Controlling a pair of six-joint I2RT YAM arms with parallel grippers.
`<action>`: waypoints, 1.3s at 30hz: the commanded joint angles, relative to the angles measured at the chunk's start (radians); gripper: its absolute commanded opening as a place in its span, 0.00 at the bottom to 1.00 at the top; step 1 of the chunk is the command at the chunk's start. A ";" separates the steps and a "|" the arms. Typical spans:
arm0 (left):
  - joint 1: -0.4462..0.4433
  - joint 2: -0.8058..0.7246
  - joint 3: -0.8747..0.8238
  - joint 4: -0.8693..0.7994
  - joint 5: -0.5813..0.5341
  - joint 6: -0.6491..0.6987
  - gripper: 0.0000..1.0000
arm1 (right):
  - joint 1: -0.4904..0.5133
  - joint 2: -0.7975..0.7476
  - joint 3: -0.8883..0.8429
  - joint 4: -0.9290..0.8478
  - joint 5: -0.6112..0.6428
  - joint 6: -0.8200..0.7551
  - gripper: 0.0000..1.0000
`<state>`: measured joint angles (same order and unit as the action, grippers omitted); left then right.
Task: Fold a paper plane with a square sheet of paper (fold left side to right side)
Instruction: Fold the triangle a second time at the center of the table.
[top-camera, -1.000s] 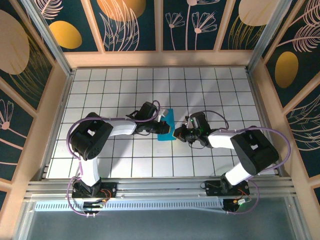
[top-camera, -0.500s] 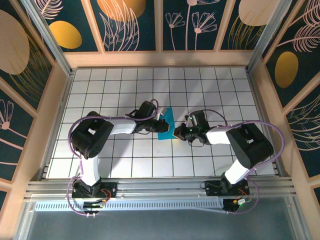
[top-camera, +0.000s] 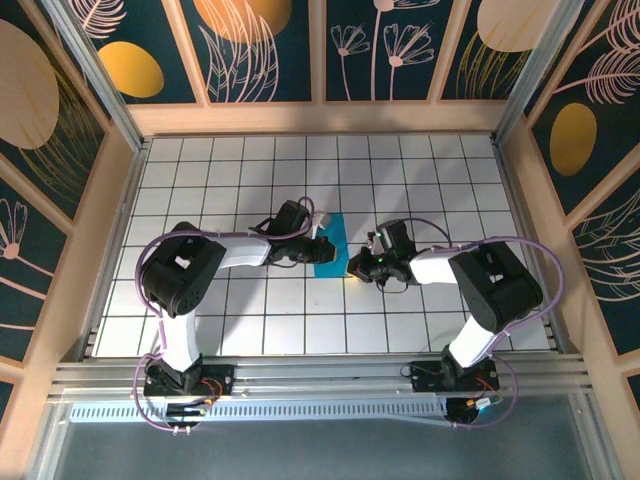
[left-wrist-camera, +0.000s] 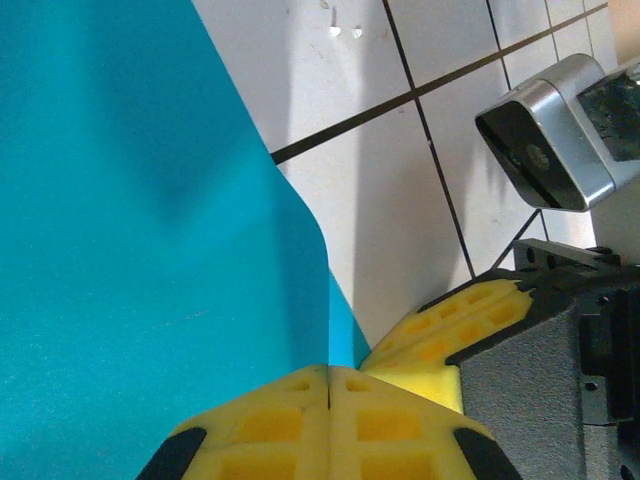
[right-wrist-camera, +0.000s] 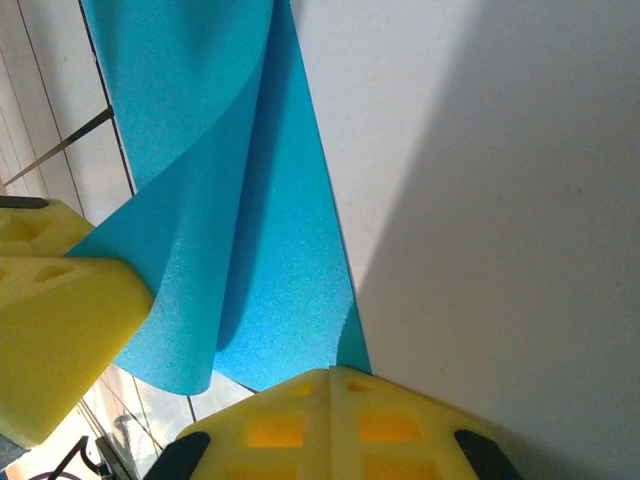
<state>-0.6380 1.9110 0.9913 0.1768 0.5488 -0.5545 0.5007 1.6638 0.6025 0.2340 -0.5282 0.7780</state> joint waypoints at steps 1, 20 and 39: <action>0.015 -0.008 -0.010 -0.022 -0.001 0.020 0.00 | -0.003 0.030 0.005 -0.093 0.043 -0.039 0.00; 0.047 -0.003 0.017 -0.105 -0.057 0.115 0.00 | -0.003 0.034 0.005 -0.114 0.037 -0.047 0.00; 0.051 -0.020 0.047 -0.135 -0.082 0.180 0.00 | -0.004 0.033 -0.001 -0.123 0.037 -0.049 0.00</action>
<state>-0.5953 1.9110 1.0103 0.0734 0.4831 -0.4107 0.5007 1.6653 0.6109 0.2161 -0.5282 0.7563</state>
